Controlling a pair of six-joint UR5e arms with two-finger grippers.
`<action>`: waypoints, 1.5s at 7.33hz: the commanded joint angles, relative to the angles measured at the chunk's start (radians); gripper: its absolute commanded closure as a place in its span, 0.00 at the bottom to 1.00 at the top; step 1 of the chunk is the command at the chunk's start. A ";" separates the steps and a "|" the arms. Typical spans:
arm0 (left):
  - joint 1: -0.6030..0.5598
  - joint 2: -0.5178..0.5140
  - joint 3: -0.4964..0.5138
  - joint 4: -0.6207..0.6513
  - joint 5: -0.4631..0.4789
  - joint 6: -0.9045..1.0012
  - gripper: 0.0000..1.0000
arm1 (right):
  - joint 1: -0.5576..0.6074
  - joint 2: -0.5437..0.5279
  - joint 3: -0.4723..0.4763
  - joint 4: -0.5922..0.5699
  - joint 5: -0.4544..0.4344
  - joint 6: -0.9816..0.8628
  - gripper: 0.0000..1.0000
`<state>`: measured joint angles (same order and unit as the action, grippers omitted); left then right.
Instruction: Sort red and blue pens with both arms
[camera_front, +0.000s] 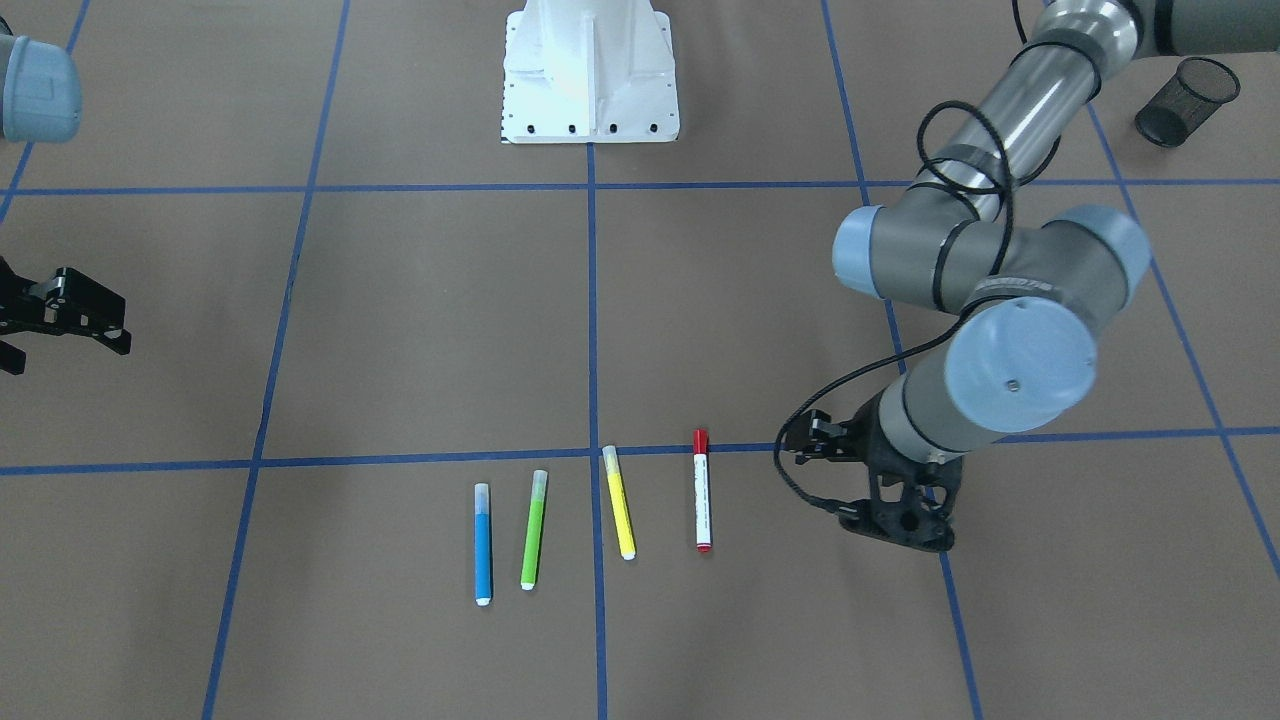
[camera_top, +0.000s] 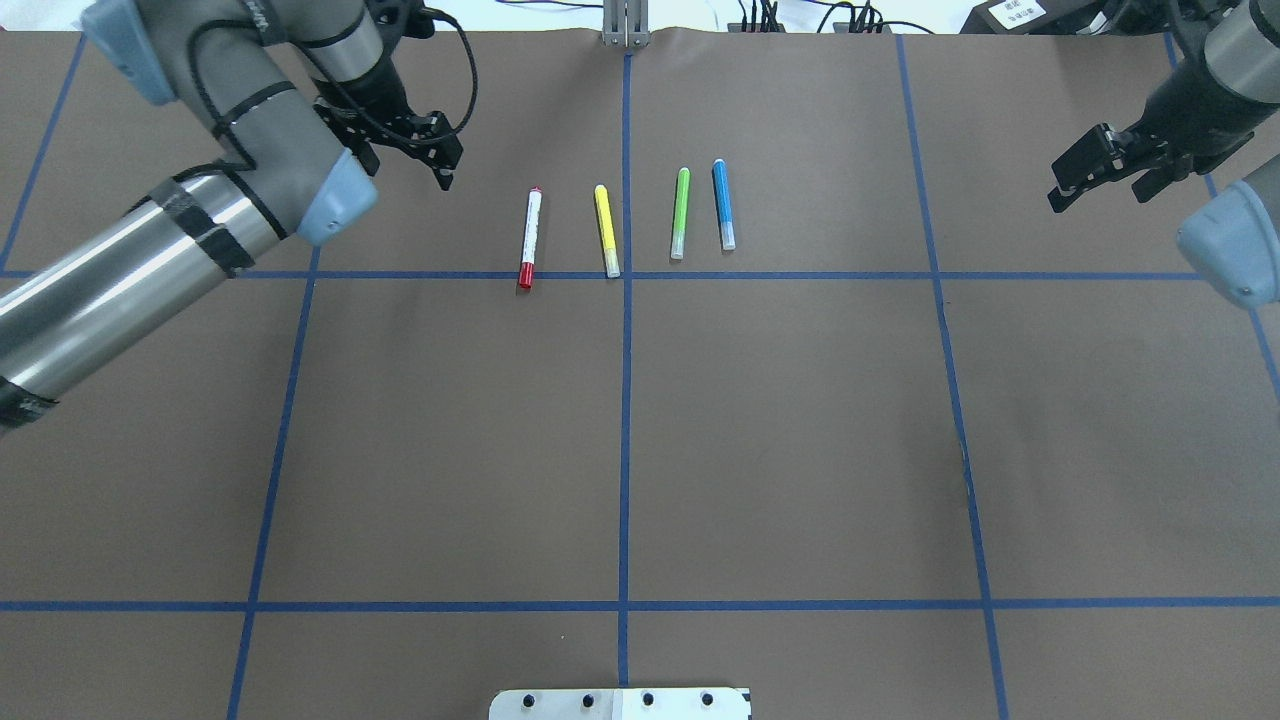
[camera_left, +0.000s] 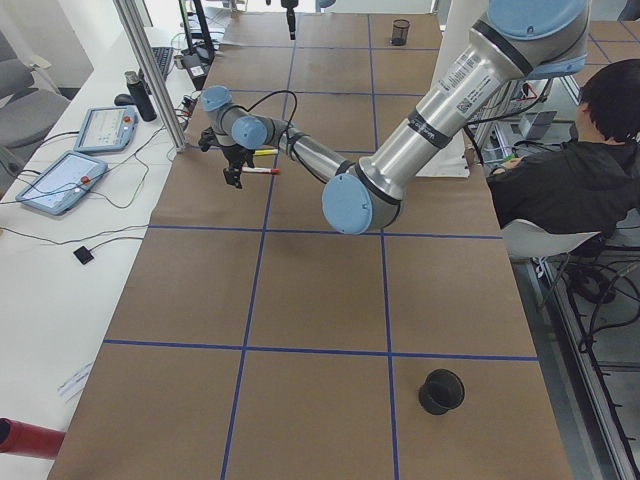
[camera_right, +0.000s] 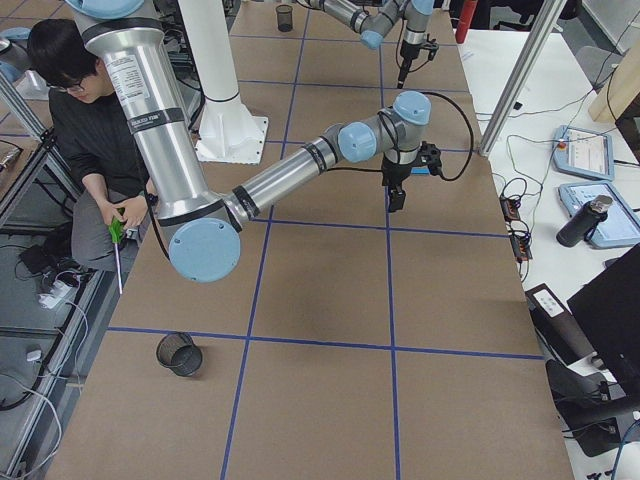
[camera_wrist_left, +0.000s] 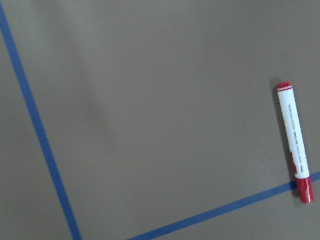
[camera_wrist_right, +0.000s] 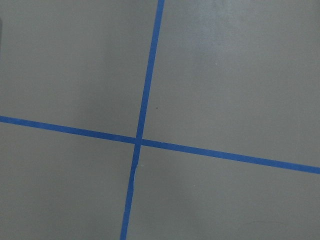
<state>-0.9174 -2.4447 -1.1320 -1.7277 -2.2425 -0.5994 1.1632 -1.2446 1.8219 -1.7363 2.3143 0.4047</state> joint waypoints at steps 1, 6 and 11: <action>0.093 -0.088 0.124 -0.114 0.134 -0.127 0.02 | -0.011 -0.004 0.017 0.008 0.000 0.003 0.00; 0.172 -0.102 0.184 -0.219 0.211 -0.258 0.21 | -0.013 -0.003 0.001 0.006 0.034 0.006 0.00; 0.172 -0.094 0.181 -0.217 0.211 -0.272 0.50 | -0.016 -0.001 -0.015 0.008 0.034 0.005 0.00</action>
<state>-0.7456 -2.5397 -0.9502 -1.9456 -2.0313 -0.8706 1.1478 -1.2459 1.8100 -1.7300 2.3485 0.4098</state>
